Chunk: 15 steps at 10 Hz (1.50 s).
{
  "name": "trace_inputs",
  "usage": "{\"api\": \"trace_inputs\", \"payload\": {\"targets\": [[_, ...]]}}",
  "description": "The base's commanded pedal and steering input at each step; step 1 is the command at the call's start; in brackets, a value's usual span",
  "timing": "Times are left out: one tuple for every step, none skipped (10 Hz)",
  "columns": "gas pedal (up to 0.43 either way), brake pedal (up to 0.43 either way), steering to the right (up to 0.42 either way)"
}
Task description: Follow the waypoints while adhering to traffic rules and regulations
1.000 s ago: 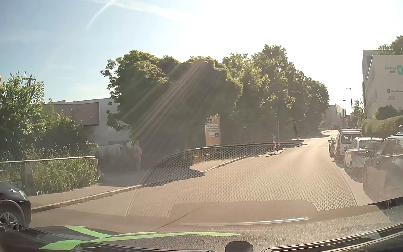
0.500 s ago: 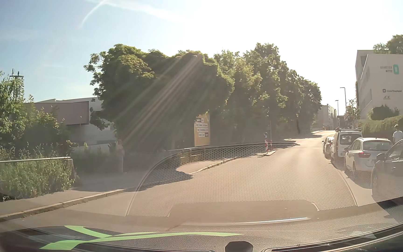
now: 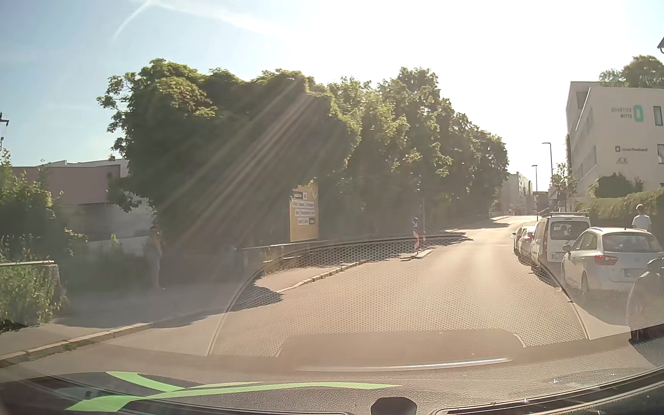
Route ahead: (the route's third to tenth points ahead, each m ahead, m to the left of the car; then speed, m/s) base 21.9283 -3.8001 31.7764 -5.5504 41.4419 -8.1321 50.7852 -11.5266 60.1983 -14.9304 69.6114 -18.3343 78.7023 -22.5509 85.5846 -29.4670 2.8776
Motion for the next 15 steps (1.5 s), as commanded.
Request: {"api": "trace_inputs", "payload": {"targets": [[0.047, 0.000, 0.174], [0.047, 0.000, 0.176], [0.047, 0.000, 0.178], [0.028, 0.000, 0.179], [0.008, 0.000, 0.179], [0.008, 0.000, 0.178], [0.008, 0.000, 0.177], [0.000, 0.000, 0.177], [0.000, 0.000, 0.178], [0.000, 0.000, 0.178], [0.000, 0.000, 0.175], [0.000, 0.000, 0.171], [0.000, 0.000, 0.170], [0.000, 0.000, 0.160], [0.000, 0.000, 0.138]]}}
